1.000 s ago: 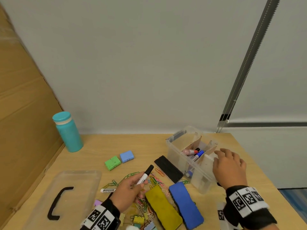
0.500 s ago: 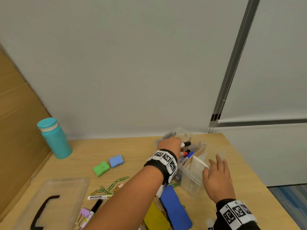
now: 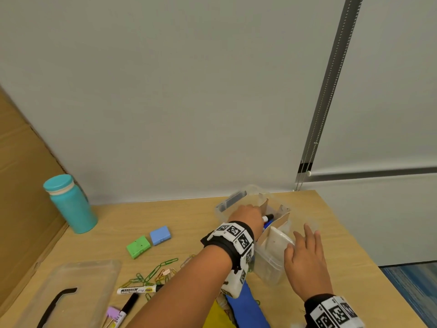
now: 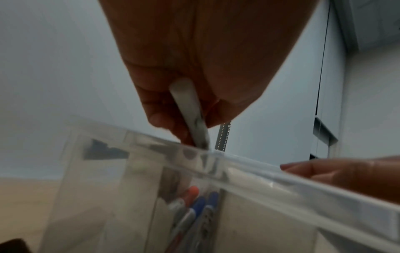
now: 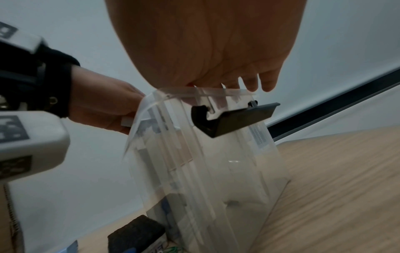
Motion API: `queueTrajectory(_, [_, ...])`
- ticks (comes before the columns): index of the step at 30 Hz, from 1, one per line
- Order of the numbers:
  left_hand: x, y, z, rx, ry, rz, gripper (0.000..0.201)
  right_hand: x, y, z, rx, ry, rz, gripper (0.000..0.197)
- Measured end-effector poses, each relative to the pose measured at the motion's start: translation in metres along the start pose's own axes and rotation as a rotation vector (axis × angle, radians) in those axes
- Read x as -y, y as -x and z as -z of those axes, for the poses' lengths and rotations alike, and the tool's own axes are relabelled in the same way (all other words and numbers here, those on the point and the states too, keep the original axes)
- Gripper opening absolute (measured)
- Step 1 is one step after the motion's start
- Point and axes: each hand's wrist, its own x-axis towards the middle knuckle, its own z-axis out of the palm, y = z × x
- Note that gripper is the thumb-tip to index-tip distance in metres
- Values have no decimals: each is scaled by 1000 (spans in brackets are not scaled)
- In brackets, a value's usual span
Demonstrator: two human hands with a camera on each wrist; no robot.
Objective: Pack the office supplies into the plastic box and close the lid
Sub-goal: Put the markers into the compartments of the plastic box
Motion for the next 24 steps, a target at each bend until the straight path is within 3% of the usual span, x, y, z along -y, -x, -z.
queueTrajectory(7, [-6, -6, -12, 215, -70, 57, 26, -2, 0, -1, 0, 9, 4, 51])
queueTrajectory(10, [0, 5, -13, 115, 34, 2, 31, -3, -2, -2, 5, 17, 0, 52])
queueTrajectory(13, [16, 41, -13, -121, 135, -98, 46, -5, -3, -3, -1, 15, 13, 51])
queueTrajectory(15, [35, 76, -14, -265, 211, -124, 43, -6, -4, -4, -2, -2, 8, 51])
queueTrajectory(19, [106, 137, -29, -273, 170, 52, 31, -8, -5, -7, -4, -7, 4, 57])
queueTrajectory(24, [195, 198, -46, -14, -99, 417, 27, -9, -7, -7, 6, -4, -10, 48])
